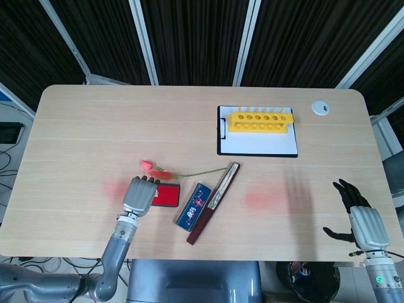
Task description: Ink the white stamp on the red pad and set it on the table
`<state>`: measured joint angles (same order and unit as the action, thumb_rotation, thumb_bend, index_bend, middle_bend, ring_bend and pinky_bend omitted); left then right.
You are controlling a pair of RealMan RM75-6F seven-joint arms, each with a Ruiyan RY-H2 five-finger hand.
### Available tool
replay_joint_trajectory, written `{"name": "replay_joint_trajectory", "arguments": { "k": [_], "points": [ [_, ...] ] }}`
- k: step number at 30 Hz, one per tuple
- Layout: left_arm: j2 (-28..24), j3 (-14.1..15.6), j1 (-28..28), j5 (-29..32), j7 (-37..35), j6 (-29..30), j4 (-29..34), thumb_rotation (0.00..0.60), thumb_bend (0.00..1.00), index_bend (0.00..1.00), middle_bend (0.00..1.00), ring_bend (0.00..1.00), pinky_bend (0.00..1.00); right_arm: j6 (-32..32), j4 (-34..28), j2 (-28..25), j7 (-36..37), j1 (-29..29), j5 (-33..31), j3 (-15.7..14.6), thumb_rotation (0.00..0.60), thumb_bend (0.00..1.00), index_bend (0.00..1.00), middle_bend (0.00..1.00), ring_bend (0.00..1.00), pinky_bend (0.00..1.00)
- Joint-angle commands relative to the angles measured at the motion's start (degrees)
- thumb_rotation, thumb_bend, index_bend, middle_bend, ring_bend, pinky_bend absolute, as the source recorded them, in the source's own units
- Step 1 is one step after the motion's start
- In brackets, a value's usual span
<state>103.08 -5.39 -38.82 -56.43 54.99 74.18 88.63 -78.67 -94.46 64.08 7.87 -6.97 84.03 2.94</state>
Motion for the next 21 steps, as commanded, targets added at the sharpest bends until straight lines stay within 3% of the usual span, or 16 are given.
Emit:
{"name": "replay_joint_trajectory", "arguments": {
  "k": [1, 21],
  "points": [
    [0.0, -0.1, 0.0, 0.0, 0.0, -0.1, 0.0, 0.600, 0.45, 0.60, 0.59, 0.45, 0.58, 0.0, 0.0, 0.0, 0.0, 0.0, 0.0, 0.0, 0.600, 0.15, 0.00, 0.00, 0.00, 0.19],
    [-0.2, -0.9, 0.2, -0.3, 0.4, -0.5, 0.5, 0.600, 0.45, 0.60, 0.59, 0.45, 0.58, -0.1, 0.0, 0.0, -0.1, 0.1, 0.1, -0.1, 0.600, 0.15, 0.00, 0.00, 0.00, 0.19]
  ]
}}
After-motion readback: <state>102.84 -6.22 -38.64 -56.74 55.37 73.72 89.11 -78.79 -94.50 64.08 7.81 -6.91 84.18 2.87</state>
